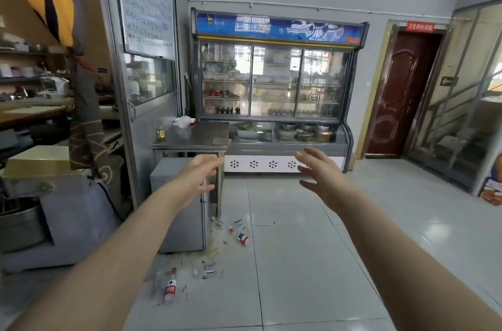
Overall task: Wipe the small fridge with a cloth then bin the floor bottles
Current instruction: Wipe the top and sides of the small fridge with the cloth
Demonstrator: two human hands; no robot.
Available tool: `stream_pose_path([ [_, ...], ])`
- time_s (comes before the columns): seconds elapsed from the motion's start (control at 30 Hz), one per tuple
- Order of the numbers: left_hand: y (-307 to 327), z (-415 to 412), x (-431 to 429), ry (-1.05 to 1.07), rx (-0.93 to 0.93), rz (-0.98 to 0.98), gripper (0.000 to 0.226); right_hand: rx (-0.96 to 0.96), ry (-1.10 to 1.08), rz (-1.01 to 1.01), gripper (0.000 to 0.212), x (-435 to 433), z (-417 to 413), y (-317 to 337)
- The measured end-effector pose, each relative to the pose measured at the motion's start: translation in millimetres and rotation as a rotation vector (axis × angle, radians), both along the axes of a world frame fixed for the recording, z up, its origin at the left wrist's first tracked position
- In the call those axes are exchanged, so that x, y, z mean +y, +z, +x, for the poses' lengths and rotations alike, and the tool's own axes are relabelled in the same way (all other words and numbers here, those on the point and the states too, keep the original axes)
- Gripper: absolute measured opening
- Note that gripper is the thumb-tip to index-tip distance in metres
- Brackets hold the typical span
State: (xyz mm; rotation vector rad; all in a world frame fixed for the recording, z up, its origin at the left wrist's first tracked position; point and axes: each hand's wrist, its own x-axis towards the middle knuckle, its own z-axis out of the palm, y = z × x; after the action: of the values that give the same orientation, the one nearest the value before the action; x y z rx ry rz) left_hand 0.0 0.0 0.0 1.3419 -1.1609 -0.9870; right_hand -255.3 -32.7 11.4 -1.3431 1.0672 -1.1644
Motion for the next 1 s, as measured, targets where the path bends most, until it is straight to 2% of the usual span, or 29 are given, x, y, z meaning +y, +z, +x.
stream_pose_path([
  [0.1,-4.3,-0.8,-24.2,0.038,0.002,-0.018,0.037,0.002,0.015,0.010,0.055,-23.5,2.7,-5.2],
  [0.4,-23.4,-16.0,-149.9,0.076,0.059,-0.022,0.028,-0.004,-0.004,0.071,0.058,-155.7,-12.3,-28.8],
  [0.73,-13.5,-48.5,-293.3,0.127,0.127,-0.023,0.018,-0.072,0.003,0.081,0.055,-307.9,-41.9,-28.1],
  [1.0,-21.2,-43.1,-392.4,0.095,0.044,-0.022,0.022,-0.060,-0.009,0.076,0.057,-413.2,-31.7,-39.6],
])
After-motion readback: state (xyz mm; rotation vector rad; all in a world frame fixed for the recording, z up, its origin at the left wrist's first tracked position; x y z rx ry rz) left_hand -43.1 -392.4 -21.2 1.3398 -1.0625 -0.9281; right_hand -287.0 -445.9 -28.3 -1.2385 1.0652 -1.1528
